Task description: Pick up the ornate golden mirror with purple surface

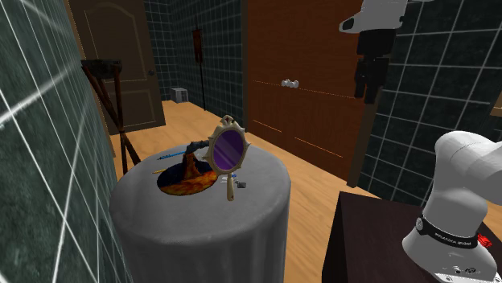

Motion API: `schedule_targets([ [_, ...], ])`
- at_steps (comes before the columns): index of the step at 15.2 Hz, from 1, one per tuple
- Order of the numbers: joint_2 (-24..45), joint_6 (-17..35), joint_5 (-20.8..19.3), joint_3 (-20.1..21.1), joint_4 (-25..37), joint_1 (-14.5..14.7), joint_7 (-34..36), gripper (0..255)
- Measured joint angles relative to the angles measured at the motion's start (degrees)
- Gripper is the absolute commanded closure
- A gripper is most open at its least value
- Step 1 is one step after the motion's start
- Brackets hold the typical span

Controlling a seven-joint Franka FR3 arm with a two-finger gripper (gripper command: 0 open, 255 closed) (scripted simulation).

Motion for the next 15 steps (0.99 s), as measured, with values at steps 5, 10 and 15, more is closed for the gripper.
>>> schedule_targets([
  [5,2.37,6.85,-0.10,-2.38,-2.29,1.53,-5.27,0],
  [10,8.90,18.36,0.61,-6.61,-3.64,4.31,-14.68,0],
  [15,16.73,29.20,3.19,-10.97,-3.51,7.76,-25.17,0],
])
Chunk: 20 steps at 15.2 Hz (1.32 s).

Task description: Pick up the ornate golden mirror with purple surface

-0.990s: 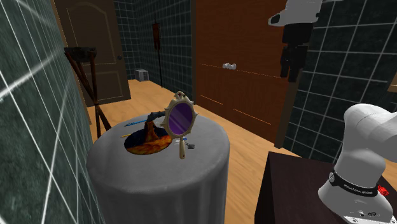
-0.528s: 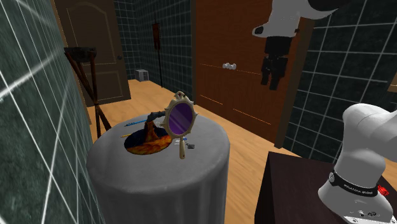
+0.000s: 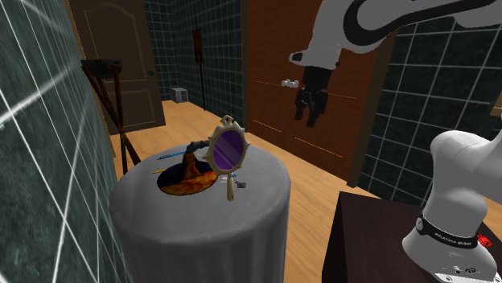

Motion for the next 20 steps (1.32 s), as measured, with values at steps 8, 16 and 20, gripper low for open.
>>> schedule_targets([
  [8,14.90,10.96,9.71,-5.73,7.26,7.02,-18.33,0],
  [16,26.68,15.29,20.44,-8.03,14.53,10.31,-33.23,0],
  [20,27.52,18.06,21.91,-7.92,12.32,10.55,-34.96,0],
])
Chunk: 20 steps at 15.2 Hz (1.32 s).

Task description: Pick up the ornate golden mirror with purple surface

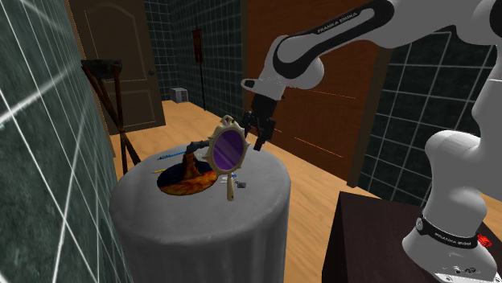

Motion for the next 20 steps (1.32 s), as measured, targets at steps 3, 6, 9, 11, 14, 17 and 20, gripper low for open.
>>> schedule_targets([
  [3,0.71,0.61,0.63,-0.12,-0.14,-0.05,-0.79,255],
  [6,0.72,0.70,0.68,-0.12,-0.19,-0.05,-0.85,255],
  [9,0.72,0.71,0.69,-0.12,-0.19,-0.05,-0.86,255],
  [11,0.72,0.70,0.69,-0.13,-0.18,-0.05,-0.87,255],
  [14,0.34,-0.17,0.15,-0.15,0.37,-0.11,-0.31,255],
  [17,-0.38,-1.89,-0.84,-0.15,1.64,-0.19,0.85,255],
  [20,-1.19,-3.79,-1.88,-0.11,3.05,-0.26,2.15,255],
])
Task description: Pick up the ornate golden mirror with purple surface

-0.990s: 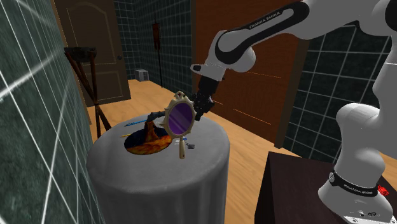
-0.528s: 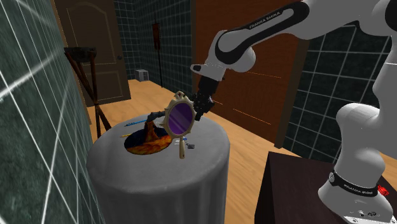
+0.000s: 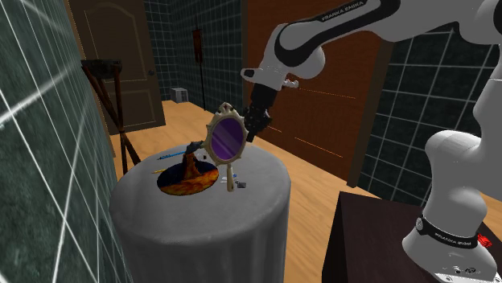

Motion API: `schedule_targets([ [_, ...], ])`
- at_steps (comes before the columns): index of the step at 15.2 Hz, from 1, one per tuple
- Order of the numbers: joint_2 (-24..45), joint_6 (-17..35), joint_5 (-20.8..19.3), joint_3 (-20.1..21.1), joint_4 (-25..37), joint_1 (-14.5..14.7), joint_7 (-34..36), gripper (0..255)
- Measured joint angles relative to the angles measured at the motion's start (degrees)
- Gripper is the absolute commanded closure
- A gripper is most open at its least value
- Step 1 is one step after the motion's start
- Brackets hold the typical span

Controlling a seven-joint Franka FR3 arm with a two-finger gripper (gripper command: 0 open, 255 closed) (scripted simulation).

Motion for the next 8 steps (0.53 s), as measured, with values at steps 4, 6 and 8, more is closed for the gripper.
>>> schedule_targets([
  [4,-0.87,-2.49,-1.16,0.08,1.97,-0.07,1.56,255],
  [6,-1.29,-3.92,-1.73,0.10,3.15,-0.13,2.33,255],
  [8,-1.35,-4.82,-1.98,0.08,4.06,-0.16,2.73,255],
])
